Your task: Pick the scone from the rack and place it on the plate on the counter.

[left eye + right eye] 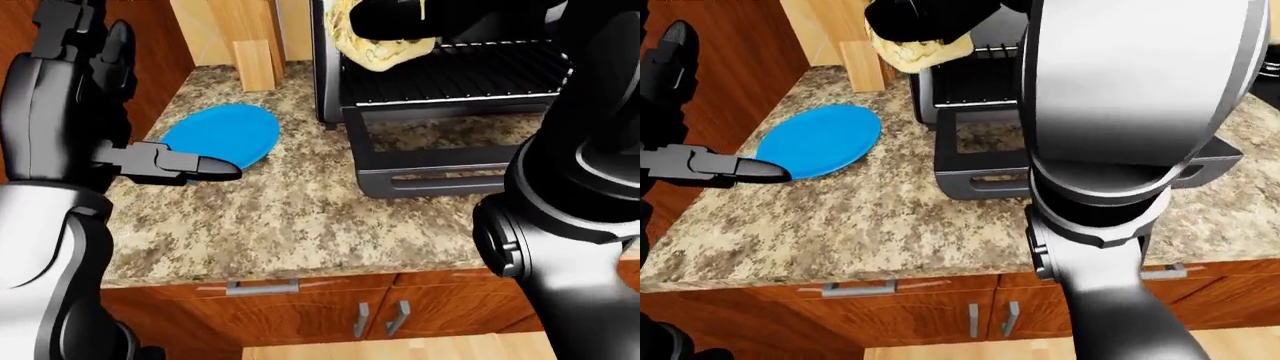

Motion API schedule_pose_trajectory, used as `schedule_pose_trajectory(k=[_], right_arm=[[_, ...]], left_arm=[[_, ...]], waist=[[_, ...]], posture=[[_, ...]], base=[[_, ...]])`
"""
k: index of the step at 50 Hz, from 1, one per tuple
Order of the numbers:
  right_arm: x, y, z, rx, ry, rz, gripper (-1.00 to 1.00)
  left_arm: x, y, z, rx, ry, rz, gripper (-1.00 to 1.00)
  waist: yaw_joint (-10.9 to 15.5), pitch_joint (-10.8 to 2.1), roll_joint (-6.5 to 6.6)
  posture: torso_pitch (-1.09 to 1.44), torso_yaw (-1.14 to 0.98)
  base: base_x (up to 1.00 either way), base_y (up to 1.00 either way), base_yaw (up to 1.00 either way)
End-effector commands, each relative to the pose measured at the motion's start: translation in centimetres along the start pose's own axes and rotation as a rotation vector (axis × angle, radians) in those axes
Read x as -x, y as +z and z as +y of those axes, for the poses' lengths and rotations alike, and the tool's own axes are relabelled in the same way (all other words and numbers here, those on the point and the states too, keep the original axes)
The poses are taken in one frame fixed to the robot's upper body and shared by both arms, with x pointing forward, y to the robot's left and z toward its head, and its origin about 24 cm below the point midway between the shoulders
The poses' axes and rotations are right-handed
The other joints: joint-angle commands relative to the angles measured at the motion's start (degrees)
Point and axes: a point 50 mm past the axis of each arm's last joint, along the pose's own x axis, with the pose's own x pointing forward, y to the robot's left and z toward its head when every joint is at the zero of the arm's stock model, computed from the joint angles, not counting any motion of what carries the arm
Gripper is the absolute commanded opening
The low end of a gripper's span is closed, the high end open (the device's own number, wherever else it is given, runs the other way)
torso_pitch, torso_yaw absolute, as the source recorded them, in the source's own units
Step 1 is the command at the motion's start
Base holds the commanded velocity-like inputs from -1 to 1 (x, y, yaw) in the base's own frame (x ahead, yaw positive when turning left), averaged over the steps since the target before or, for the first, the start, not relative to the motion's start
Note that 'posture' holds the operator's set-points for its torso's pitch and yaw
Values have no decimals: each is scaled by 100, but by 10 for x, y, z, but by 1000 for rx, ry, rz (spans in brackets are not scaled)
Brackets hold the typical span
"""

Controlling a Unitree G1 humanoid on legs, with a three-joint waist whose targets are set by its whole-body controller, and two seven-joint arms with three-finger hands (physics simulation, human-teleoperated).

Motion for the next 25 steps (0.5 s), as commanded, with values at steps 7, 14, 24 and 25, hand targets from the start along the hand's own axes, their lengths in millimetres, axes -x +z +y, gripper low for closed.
schedule_pose_trajectory(k=[7,14,24,25], right_arm=[[-3,14,4,18,-1,-73,-100],[-10,18,8,23,15,-80,-100],[-19,24,13,32,36,-88,-100],[-20,23,14,33,37,-86,-100]], left_arm=[[2,9,3,-20,24,-63,100],[4,8,4,-19,28,-61,100],[6,8,5,-20,32,-61,100],[6,8,5,-23,32,-61,100]], waist=[[310,-192,65],[637,-234,119],[1051,-289,173],[1090,-294,175]], posture=[[0,28],[0,31],[0,36],[0,37]], base=[[0,0,0],[0,0,0],[0,0,0],[0,0,0]])
